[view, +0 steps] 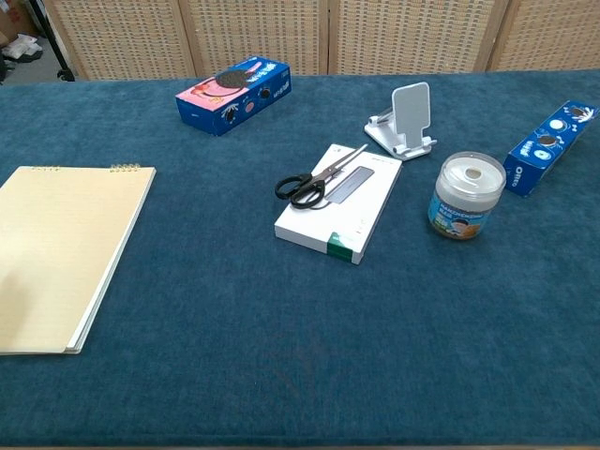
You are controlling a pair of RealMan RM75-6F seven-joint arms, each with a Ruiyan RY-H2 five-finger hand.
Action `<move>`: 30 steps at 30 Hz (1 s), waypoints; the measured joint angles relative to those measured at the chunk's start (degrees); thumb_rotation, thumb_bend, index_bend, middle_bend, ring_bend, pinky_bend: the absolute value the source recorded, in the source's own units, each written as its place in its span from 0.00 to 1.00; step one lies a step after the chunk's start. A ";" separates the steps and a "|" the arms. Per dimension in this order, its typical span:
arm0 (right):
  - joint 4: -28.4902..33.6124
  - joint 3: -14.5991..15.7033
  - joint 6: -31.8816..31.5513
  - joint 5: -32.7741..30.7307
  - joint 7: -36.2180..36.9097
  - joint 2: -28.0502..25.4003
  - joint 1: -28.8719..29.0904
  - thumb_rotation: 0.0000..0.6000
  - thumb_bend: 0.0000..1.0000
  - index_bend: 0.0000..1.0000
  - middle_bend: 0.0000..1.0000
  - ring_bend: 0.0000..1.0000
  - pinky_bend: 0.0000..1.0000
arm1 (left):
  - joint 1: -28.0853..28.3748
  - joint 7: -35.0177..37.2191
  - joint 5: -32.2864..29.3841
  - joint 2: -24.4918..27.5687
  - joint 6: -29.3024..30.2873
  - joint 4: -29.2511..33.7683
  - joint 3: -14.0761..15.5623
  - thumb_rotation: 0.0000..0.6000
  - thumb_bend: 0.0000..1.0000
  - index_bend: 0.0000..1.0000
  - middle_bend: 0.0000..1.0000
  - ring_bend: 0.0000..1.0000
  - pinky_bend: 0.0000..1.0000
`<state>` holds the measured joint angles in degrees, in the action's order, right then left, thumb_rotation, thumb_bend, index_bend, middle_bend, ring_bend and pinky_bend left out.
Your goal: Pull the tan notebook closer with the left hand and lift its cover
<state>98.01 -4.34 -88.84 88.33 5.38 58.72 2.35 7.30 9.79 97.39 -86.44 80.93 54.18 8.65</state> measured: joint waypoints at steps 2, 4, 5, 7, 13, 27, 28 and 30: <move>0.02 0.02 -0.02 0.05 0.00 -0.01 -0.01 1.00 0.23 0.13 0.00 0.00 0.00 | 0.00 -0.14 -0.24 -0.09 -0.20 -0.14 -0.07 1.00 0.28 0.04 0.00 0.00 0.00; 0.03 0.03 -0.03 0.08 0.01 -0.02 -0.01 1.00 0.23 0.13 0.00 0.00 0.00 | 0.01 -0.20 -0.38 -0.17 -0.36 -0.22 -0.12 1.00 0.29 0.09 0.00 0.00 0.00; 0.05 0.05 -0.03 0.12 -0.01 -0.02 -0.01 1.00 0.23 0.13 0.00 0.00 0.00 | 0.03 -0.22 -0.48 -0.21 -0.51 -0.28 -0.13 1.00 0.30 0.12 0.00 0.00 0.00; 0.05 0.08 0.02 0.15 0.00 -0.02 0.00 1.00 0.23 0.13 0.00 0.00 0.00 | 0.08 -0.25 -0.63 -0.29 -0.81 -0.39 -0.14 1.00 0.31 0.16 0.00 0.00 0.00; 0.05 0.04 -0.01 0.11 0.30 -0.12 0.00 1.00 0.23 0.13 0.00 0.00 0.00 | 0.26 -0.30 -0.97 -0.49 -1.38 -0.62 -0.13 1.00 0.37 0.23 0.00 0.00 0.00; 0.14 0.08 0.01 0.14 0.28 -0.16 -0.01 1.00 0.23 0.13 0.00 0.00 0.00 | 0.30 -0.15 -1.01 -0.70 -1.24 -0.99 0.02 1.00 0.47 0.32 0.00 0.00 0.00; 0.13 0.08 0.00 0.15 0.28 -0.17 -0.02 1.00 0.23 0.13 0.00 0.00 0.00 | 0.31 -0.11 -1.00 -0.72 -1.25 -1.01 0.03 1.00 0.47 0.32 0.00 0.00 0.00; 0.14 0.09 0.00 0.17 0.31 -0.18 -0.02 1.00 0.23 0.13 0.00 0.00 0.00 | 0.33 -0.05 -1.01 -0.75 -1.26 -1.04 0.04 1.00 0.48 0.33 0.00 0.00 0.00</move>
<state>98.16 -4.25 -88.84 88.50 5.69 58.54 2.34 7.63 9.74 96.38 -87.19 79.67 53.14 8.69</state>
